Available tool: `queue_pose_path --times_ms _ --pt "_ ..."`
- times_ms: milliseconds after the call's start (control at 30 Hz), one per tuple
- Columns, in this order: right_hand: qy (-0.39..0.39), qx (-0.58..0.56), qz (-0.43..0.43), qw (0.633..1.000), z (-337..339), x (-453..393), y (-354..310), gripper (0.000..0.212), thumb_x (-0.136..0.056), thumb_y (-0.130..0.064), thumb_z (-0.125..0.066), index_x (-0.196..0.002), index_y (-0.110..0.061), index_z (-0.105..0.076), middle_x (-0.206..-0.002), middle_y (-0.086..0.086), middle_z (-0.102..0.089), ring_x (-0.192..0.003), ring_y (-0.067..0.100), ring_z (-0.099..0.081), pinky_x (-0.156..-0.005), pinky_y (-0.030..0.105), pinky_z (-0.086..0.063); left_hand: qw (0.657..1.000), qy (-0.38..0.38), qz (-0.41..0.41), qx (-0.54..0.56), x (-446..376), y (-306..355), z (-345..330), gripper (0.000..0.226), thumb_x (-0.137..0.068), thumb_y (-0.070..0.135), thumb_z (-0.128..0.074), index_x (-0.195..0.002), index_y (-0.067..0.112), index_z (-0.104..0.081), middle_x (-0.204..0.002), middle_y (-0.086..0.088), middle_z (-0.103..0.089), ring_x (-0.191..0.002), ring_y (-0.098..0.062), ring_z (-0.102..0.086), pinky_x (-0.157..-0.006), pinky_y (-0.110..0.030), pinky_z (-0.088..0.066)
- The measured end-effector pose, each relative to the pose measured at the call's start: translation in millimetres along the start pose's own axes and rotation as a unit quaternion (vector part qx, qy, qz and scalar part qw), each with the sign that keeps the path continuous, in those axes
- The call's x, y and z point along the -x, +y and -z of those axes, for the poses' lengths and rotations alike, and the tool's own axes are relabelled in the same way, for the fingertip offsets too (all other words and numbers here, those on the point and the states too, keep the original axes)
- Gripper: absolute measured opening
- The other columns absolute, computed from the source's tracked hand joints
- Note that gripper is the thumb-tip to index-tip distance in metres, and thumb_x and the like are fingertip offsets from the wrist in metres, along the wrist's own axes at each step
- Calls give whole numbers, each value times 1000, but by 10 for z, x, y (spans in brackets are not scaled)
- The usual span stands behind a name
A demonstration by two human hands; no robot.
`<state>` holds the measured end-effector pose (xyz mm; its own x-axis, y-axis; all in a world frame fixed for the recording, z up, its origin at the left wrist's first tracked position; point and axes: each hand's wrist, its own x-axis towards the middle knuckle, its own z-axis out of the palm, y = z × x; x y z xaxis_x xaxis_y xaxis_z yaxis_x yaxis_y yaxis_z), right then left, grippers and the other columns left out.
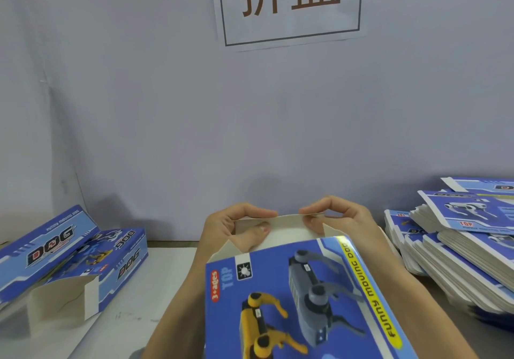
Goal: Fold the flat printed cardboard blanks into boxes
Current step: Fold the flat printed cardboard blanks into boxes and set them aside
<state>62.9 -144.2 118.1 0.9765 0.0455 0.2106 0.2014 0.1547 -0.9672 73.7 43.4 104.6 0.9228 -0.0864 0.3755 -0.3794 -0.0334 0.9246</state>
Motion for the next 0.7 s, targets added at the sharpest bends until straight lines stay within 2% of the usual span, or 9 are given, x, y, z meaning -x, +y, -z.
queue_pose_path --times_ms 167,233,300,400,500,567,600,667,700 --pt "45 -11 12 999 8 -26 -21 22 -94 7 -57 -90 -12 -69 -50 -6 -64 -38 6 -57 -37 13 -42 997 -4 18 70 15 53 -86 17 -94 10 -60 -108 19 -64 -69 0 -73 -57 -13 -70 -46 -21 -53" --pt "107 -40 49 992 91 -38 -38 25 -94 6 -58 -88 -17 -67 -51 -10 -64 -38 3 -56 -38 11 -42 994 3 46 102 -22 80 -109 13 -100 12 -50 -106 16 -61 -68 -3 -72 -53 -8 -69 -46 -19 -52" --pt "186 -97 83 974 218 -44 -38 24 -94 1 -60 -88 -22 -66 -61 -8 -67 -42 2 -56 -42 12 -44 991 -9 61 119 -53 83 -48 15 -100 14 -50 -99 12 -65 -79 -11 -72 -58 -10 -70 -57 -22 -56" --pt "291 -159 127 935 423 -53 20 19 -96 -8 -61 -91 -26 -64 -74 -4 -63 -45 1 -57 -45 15 -47 979 -96 115 139 20 39 87 21 -95 35 -61 -108 24 -72 -98 -11 -76 -76 -25 -73 -70 -41 -61" --pt "353 -172 146 908 489 -46 43 16 -96 -14 -63 -90 -28 -63 -77 -4 -62 -42 -2 -56 -42 14 -46 971 -201 121 47 110 -29 245 43 -89 34 -73 -130 37 -58 -116 -6 -74 -97 -29 -74 -79 -41 -63" --pt "370 -198 147 896 484 -60 40 16 -95 -17 -62 -83 -28 -63 -72 -8 -64 -47 2 -59 -45 16 -46 961 -255 106 1 162 -41 290 66 -74 43 -87 -130 47 -53 -126 -6 -69 -110 -32 -70 -90 -44 -59" --pt "355 -241 146 891 466 -46 33 16 -96 -20 -60 -81 -26 -63 -70 -8 -65 -55 9 -62 -50 19 -48 964 -248 96 -2 173 -40 285 71 -68 46 -90 -129 48 -54 -126 -6 -69 -110 -31 -70 -91 -45 -59" --pt "291 -380 137 867 463 -33 39 25 -99 -29 -49 -81 -23 -65 -73 -3 -69 -68 18 -69 -65 24 -52 969 -223 75 75 191 -66 259 69 -60 45 -95 -121 46 -64 -122 -6 -72 -106 -29 -72 -85 -39 -60" --pt "274 -435 119 849 484 -32 66 30 -101 -32 -42 -85 -22 -66 -76 -1 -72 -69 18 -73 -65 24 -54 967 -212 63 124 201 -90 274 66 -57 43 -96 -118 42 -69 -118 -6 -74 -102 -27 -73 -81 -35 -60"
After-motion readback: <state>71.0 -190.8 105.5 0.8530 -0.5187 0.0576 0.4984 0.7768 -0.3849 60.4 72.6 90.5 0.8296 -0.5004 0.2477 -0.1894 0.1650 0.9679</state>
